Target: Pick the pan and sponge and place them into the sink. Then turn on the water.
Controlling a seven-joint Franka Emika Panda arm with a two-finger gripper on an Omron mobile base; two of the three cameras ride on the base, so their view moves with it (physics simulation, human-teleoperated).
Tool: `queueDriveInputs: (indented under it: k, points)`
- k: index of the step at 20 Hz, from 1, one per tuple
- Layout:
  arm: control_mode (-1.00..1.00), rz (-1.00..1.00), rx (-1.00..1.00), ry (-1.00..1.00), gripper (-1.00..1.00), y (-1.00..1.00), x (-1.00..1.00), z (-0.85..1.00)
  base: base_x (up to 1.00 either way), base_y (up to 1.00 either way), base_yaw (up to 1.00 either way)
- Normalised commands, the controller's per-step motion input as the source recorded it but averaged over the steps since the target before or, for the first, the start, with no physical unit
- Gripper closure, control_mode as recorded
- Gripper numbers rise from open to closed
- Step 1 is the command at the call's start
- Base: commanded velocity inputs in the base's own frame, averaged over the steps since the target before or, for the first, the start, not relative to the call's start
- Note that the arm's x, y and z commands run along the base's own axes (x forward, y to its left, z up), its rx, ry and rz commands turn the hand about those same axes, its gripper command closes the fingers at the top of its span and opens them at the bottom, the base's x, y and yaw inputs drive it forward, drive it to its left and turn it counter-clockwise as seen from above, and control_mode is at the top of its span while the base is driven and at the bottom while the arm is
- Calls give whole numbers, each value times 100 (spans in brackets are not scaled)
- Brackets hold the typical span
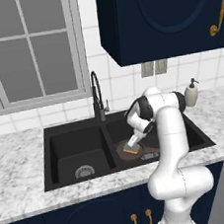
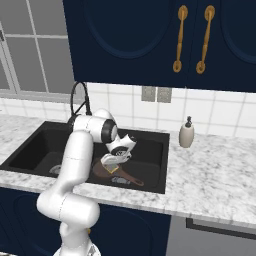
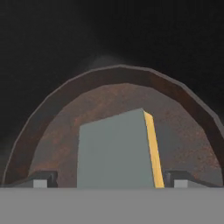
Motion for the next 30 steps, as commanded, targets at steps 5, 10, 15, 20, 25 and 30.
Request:
queueDriveInputs:
  k: [5, 10, 15, 20, 25, 30]
  points:
    - [-100, -3, 2, -11, -100, 4, -19, 56, 0, 0, 0]
    - [-100, -8, 4, -9, -100, 0, -34, 83, 0, 0, 0]
    - [-100, -11, 13, -3, -100, 0, -27, 75, 0, 0, 0]
    - [-100, -13, 9, -12, -100, 0, -24, 72, 0, 0, 0]
    - [-100, -11, 0, -23, -100, 0, -11, 70, 0, 0, 0]
    - [-100, -10, 1, -24, -100, 0, -12, 55, 0, 0, 0]
